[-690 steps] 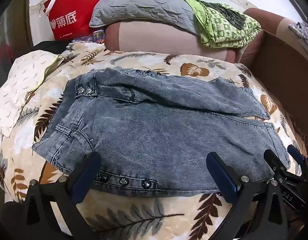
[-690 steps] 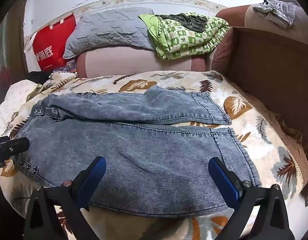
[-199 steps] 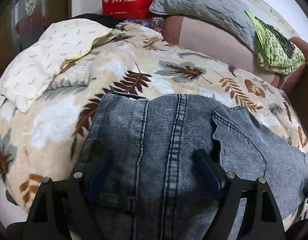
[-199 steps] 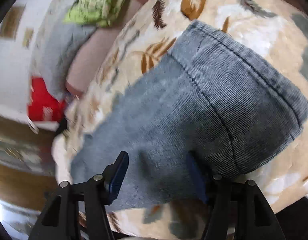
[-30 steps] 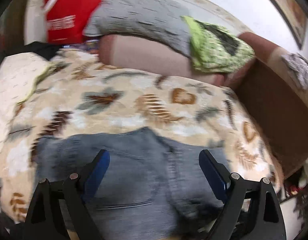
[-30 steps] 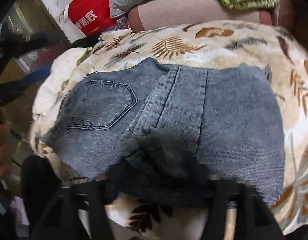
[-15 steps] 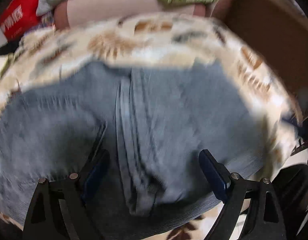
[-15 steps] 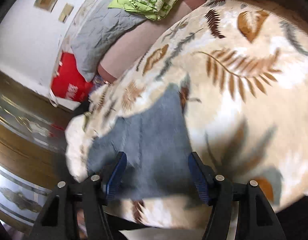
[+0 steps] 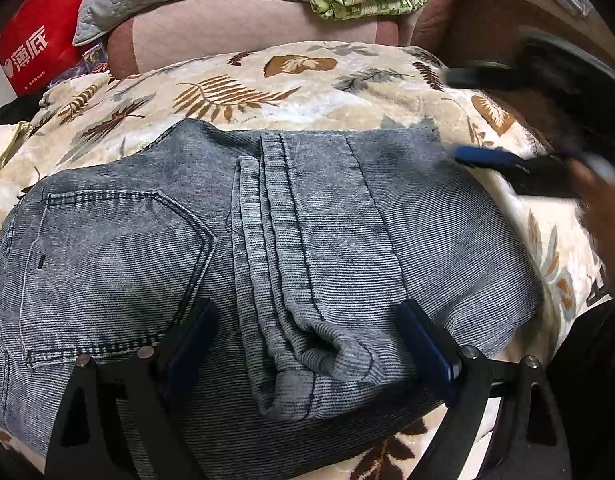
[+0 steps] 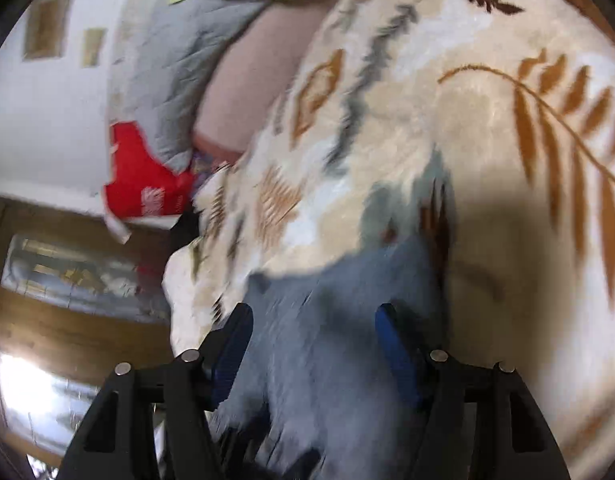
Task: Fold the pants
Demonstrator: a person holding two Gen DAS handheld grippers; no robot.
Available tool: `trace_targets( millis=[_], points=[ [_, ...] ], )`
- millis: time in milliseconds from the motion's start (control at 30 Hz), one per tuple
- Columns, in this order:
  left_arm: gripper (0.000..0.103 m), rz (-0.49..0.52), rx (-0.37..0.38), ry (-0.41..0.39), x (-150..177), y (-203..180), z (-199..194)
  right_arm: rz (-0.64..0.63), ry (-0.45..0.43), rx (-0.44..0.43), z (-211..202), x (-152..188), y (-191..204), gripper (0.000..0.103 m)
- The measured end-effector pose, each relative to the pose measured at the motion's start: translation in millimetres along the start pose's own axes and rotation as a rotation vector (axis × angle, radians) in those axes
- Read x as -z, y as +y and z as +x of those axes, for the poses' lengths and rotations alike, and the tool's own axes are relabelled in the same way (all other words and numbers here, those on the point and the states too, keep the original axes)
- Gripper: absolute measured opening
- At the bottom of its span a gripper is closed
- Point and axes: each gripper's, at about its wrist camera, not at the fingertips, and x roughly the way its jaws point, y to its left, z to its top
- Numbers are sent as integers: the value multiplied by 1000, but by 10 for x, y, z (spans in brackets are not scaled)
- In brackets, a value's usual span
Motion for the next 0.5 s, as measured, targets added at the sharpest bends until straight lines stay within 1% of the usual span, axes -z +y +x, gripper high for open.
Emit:
trace_targets(
  millis=[100, 133, 167, 200, 233, 267, 333, 367, 500],
  points=[
    [91, -49, 43, -9, -7, 85, -28, -20, 7, -8, -321, 454, 78, 67],
    [91, -68, 59, -14, -7, 117, -45, 1, -4, -8, -423, 658, 32, 67],
    [91, -87, 74, -16, -10, 149, -63, 17, -2, -6, -448, 768, -34, 68],
    [91, -108, 92, -17, -19, 186, -88, 30, 26, 8, -456, 880, -140, 71],
    [91, -138, 106, -27, -38, 234, -129, 43, 63, 60, -396, 999, -293, 71],
    [91, -165, 113, -42, -62, 284, -180, 58, 39, 51, -420, 1051, -368, 62],
    [91, -193, 118, -88, -84, 370, -325, 59, -16, 11, -568, 1117, -333, 62],
    [91, -196, 112, -103, -89, 400, -368, 21, -61, 7, -671, 1158, -251, 62],
    [91, -222, 70, -147, -33, 598, -544, -79, -140, 66, -869, 1259, -75, 63]
  ],
)
